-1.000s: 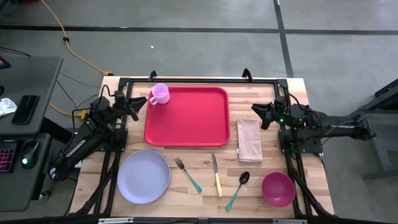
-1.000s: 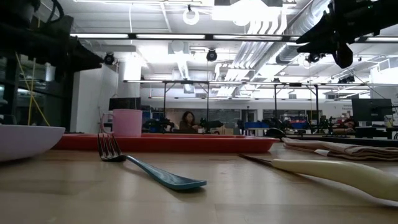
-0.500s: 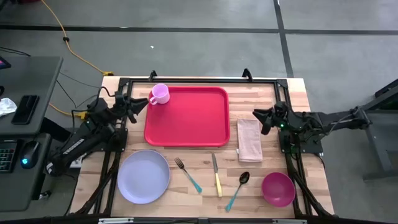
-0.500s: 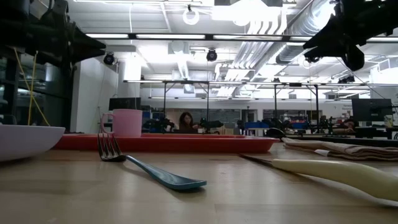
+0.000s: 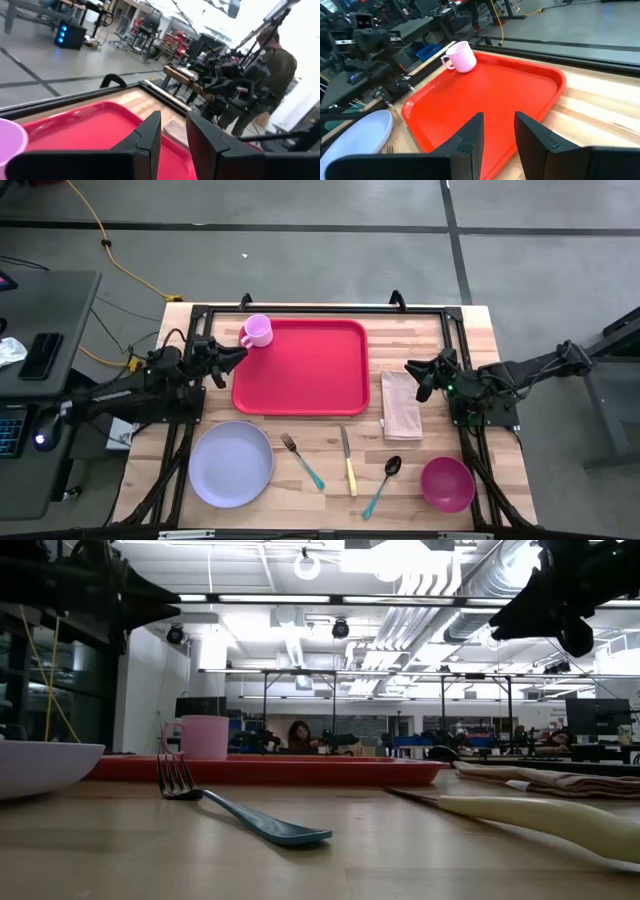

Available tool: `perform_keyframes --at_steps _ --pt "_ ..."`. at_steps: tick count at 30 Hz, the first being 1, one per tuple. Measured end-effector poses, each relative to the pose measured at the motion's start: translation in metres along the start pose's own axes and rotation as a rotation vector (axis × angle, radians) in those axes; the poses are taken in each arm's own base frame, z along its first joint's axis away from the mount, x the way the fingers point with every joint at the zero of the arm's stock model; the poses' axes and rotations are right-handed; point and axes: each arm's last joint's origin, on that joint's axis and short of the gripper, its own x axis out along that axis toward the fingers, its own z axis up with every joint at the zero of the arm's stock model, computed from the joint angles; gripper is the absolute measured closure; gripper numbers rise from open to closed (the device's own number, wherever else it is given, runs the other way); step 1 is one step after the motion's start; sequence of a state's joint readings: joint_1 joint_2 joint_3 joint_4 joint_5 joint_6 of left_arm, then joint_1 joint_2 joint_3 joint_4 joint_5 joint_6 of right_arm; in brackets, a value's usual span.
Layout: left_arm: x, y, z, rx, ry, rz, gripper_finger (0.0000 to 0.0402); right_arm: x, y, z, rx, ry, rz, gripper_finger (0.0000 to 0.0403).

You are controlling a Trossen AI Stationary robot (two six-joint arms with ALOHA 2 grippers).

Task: Set up tray
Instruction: Put the purple plate on the red serving tray to the bottom right of the pink mug

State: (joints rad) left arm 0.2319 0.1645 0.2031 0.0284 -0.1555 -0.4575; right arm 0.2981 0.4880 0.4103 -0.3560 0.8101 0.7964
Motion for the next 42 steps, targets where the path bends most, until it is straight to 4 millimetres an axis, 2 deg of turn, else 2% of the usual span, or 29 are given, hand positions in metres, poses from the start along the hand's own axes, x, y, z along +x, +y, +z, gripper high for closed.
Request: perform_keyframes --at_steps 6,14,22,33,42 --pt "0.013 -0.018 -0.002 0.043 0.067 0.0 0.028 -0.002 0.0 -0.004 -0.01 0.001 -0.011 0.0315" --pt "0.027 -0.053 0.018 0.174 0.164 0.038 0.028 -0.008 0.0 -0.01 -0.031 -0.001 -0.027 0.0315" --pt "0.033 -0.084 0.029 0.256 0.365 0.059 0.028 -0.013 0.001 -0.013 -0.048 -0.015 -0.018 0.0316" --pt "0.015 -0.113 0.029 0.203 0.69 0.08 0.028 -0.014 0.002 -0.014 -0.053 -0.013 -0.012 0.0316" --pt "-0.005 -0.116 0.009 0.051 0.981 0.173 0.028 -0.014 0.002 -0.014 -0.055 -0.014 -0.011 0.0316"
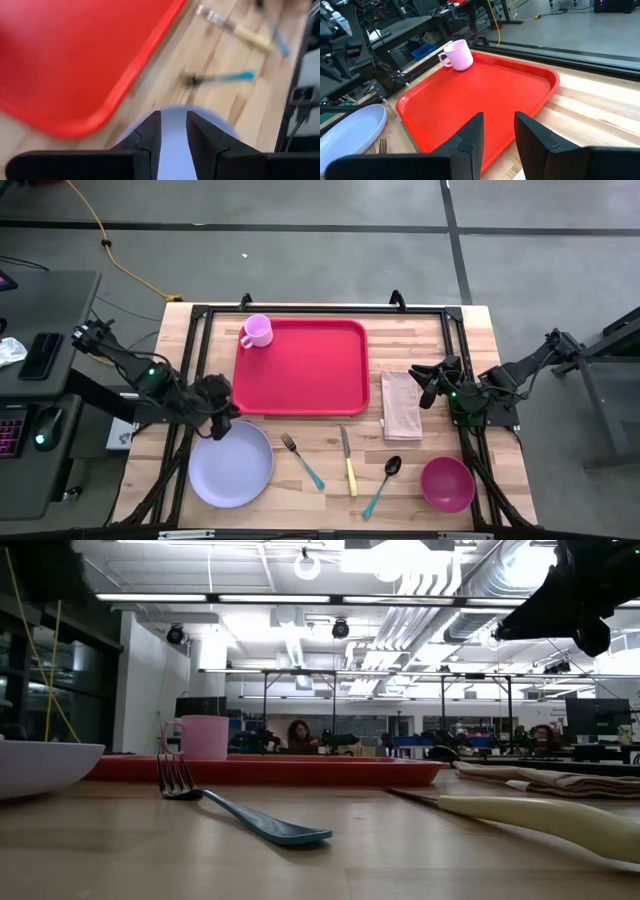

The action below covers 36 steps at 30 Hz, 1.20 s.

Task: Set up tray
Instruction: Put the purple plate on the red serving tray to the bottom right of the pink mug

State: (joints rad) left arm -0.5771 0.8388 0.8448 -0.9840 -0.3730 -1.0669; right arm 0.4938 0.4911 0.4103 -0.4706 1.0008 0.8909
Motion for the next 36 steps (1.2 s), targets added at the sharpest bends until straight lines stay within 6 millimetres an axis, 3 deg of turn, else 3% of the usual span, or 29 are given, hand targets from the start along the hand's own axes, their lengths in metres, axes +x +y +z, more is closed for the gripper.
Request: perform_keyframes --at_steps 7,20,36 --pt "0.007 0.001 -0.013 0.002 0.147 0.098 0.028 0.0 0.0 0.0 0.002 -0.001 0.002 0.0316" --pt "0.043 0.002 -0.035 0.059 0.386 0.269 0.028 0.0 0.001 0.001 -0.011 -0.002 0.012 0.0315" --pt "0.05 0.003 -0.04 0.054 0.423 0.257 0.0279 0.0 0.002 0.001 0.004 0.008 0.027 0.0316"
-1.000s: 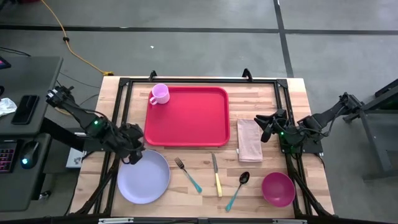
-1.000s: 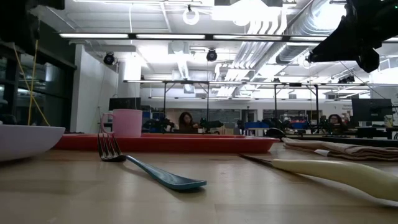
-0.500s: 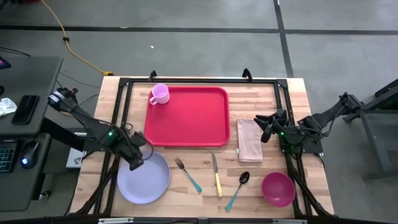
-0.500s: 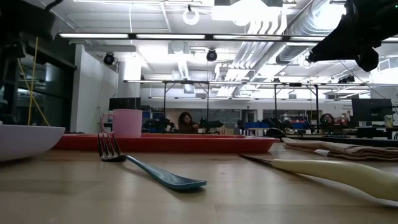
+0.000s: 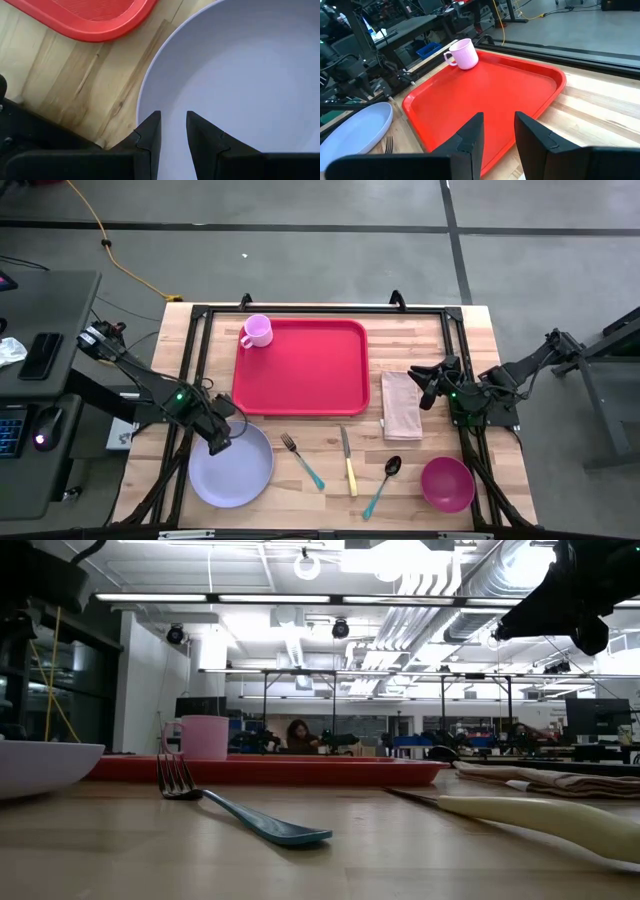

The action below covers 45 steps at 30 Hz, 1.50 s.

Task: Set up tray
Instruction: Put the purple plate on the red serving tray to the bottom right of the pink mug

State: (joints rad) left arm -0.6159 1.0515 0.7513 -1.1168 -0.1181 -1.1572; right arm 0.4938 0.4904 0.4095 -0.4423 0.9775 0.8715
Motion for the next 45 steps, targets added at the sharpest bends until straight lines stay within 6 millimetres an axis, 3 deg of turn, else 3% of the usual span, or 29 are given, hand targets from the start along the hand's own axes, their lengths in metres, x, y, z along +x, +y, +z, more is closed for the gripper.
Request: perform_keyframes --at_steps 24,45 --pt "0.0 -0.001 0.0 0.037 -0.007 -0.007 0.0279 -0.006 -0.013 0.001 -0.022 0.01 -0.022 0.0315" --pt "0.0 -0.004 0.002 0.085 -0.026 -0.038 0.0279 -0.022 -0.024 0.01 -0.022 0.134 0.236 0.0315"
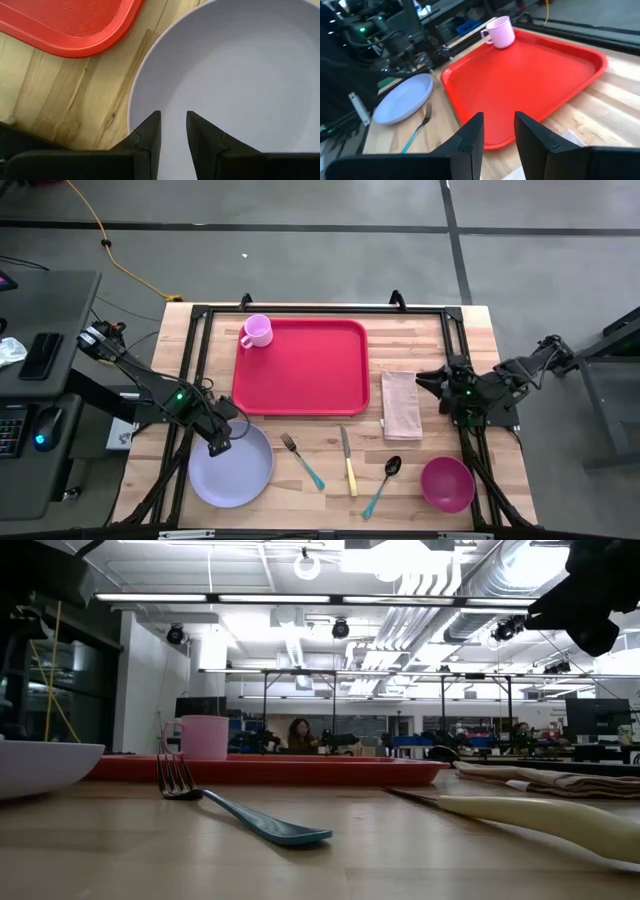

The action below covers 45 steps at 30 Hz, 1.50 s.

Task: Set up tray
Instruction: Put the purple plate on the red serving tray to the bottom right of the pink mug

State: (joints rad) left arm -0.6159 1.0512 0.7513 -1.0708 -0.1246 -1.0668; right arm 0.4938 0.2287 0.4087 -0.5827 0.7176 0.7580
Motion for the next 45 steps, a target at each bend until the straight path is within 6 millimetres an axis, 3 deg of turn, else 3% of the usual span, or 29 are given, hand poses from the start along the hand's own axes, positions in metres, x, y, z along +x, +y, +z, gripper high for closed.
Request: perform_keyframes --at_steps 8,12,21,45 --pt "0.0 -0.005 0.003 0.037 -0.027 -0.047 0.0279 0.022 -0.006 -0.038 0.06 -0.024 0.121 0.0315" --pt "0.0 -0.007 0.004 0.061 -0.042 -0.072 0.0279 0.025 -0.007 -0.045 0.063 -0.078 0.208 0.0315" --pt "-0.001 -0.009 0.005 0.086 -0.055 -0.094 0.0279 0.016 -0.009 -0.038 0.02 -0.134 0.326 0.0315" --pt "0.0 -0.009 0.005 0.237 -0.067 -0.08 0.0279 0.018 -0.011 -0.043 -0.109 -0.117 0.306 0.0316"
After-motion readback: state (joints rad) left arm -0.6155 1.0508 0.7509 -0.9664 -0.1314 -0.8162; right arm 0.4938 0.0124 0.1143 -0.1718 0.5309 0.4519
